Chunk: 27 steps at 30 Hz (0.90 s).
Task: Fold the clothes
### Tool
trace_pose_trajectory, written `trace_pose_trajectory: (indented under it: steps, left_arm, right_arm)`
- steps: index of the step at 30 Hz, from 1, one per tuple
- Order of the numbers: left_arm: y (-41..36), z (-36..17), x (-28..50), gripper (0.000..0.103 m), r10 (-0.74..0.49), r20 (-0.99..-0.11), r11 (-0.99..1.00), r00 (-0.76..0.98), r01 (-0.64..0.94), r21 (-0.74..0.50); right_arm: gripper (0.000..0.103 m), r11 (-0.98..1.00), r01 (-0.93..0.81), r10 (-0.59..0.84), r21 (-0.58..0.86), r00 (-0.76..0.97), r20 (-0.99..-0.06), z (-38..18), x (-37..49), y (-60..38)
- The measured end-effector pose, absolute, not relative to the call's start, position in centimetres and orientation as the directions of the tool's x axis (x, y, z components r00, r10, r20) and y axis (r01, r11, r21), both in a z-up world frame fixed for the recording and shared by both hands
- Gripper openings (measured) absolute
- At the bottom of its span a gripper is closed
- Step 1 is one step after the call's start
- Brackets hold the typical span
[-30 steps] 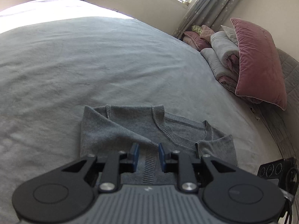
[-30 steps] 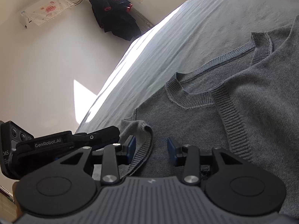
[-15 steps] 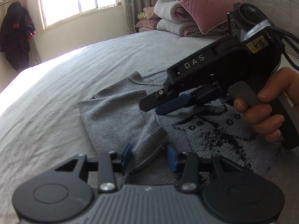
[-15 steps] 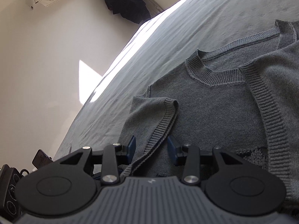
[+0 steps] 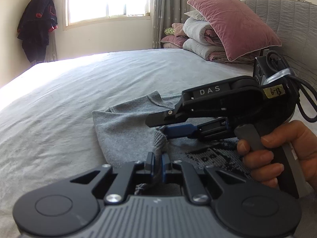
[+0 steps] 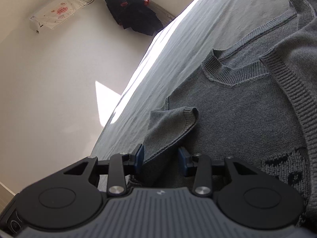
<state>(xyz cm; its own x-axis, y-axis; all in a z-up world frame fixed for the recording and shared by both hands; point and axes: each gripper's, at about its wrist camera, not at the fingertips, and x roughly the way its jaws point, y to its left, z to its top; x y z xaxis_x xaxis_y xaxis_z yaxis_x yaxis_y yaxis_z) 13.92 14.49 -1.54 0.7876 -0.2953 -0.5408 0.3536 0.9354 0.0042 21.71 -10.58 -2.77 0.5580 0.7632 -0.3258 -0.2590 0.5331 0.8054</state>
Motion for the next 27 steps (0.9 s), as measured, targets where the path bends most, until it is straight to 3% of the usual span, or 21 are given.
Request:
trace_pose_trajectory:
  steps: [5, 8, 17, 27]
  left_arm:
    - [13.8, -1.5, 13.7, 0.007, -0.316, -0.531, 0.928, 0.786, 0.374, 0.001]
    - [13.6, -1.5, 13.6, 0.007, -0.321, -0.525, 0.926, 0.788, 0.376, -0.002]
    - [11.9, -0.1, 14.2, 0.007, -0.397, -0.493, 0.900, 0.774, 0.432, -0.047]
    - [8.4, -0.8, 14.6, 0.007, -0.464, -0.514, 0.862, 0.721, 0.502, -0.073]
  right_arm:
    - [0.025, 0.553, -0.245, 0.713, 0.796, 0.634, -0.300, -3.0, 22.3, -10.6]
    - [0.007, 0.590, -0.249, 0.675, 0.768, 0.673, -0.300, -2.8, 22.4, -9.9]
    - [0.005, 0.675, -0.304, 0.581, 0.672, 0.781, -0.230, 0.4, 21.3, -10.6]
    - [0.005, 0.776, -0.220, 0.470, 0.592, 0.827, -0.308, 0.5, 21.7, -12.3]
